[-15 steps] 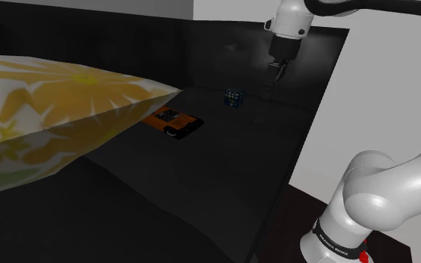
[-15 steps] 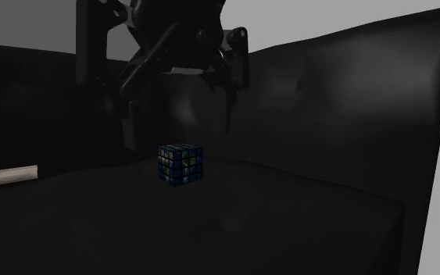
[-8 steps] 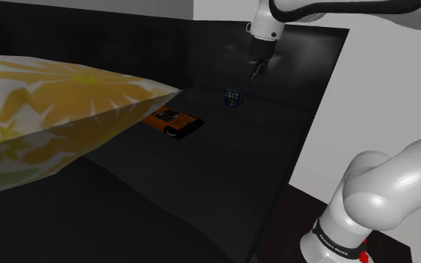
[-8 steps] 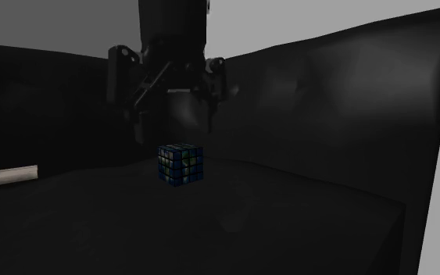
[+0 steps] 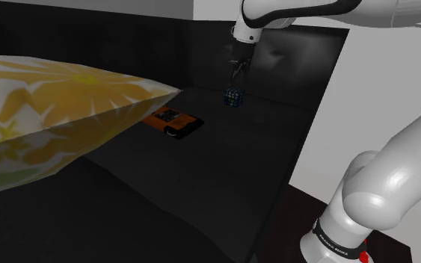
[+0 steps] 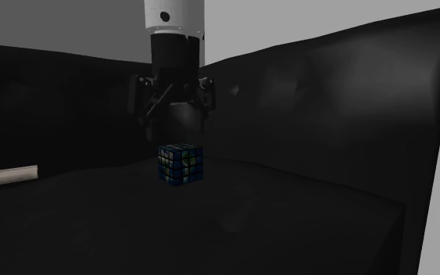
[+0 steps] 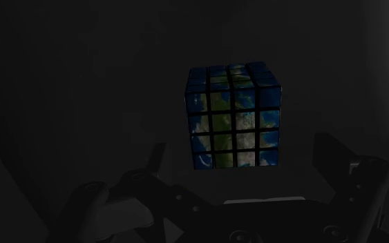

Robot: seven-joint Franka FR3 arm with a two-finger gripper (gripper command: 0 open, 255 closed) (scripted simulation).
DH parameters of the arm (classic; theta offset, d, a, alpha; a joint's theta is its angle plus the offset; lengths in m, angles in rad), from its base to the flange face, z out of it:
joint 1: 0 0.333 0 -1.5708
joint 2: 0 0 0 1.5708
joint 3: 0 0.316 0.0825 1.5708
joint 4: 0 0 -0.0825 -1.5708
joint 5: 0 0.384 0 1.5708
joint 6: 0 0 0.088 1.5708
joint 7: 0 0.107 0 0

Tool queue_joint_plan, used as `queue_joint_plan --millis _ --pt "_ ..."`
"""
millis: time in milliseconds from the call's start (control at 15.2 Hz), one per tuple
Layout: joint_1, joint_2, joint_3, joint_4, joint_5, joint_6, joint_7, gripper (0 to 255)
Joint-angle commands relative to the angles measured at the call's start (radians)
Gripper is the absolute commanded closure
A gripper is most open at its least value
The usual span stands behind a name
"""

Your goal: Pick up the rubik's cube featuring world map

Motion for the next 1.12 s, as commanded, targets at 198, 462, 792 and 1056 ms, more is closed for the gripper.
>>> queue_joint_plan --millis 198,462,792,1056 --pt "-0.002 0.01 -0.004 -0.055 0.0 0.067 -0.001 0" --pt "-0.002 0.009 -0.005 -0.09 -0.001 0.102 0.0 0" --pt "-0.003 0.01 -0.006 -0.091 -0.001 0.104 -0.002 255" --pt "-0.003 0.01 -0.006 -0.091 -0.001 0.103 -0.002 255"
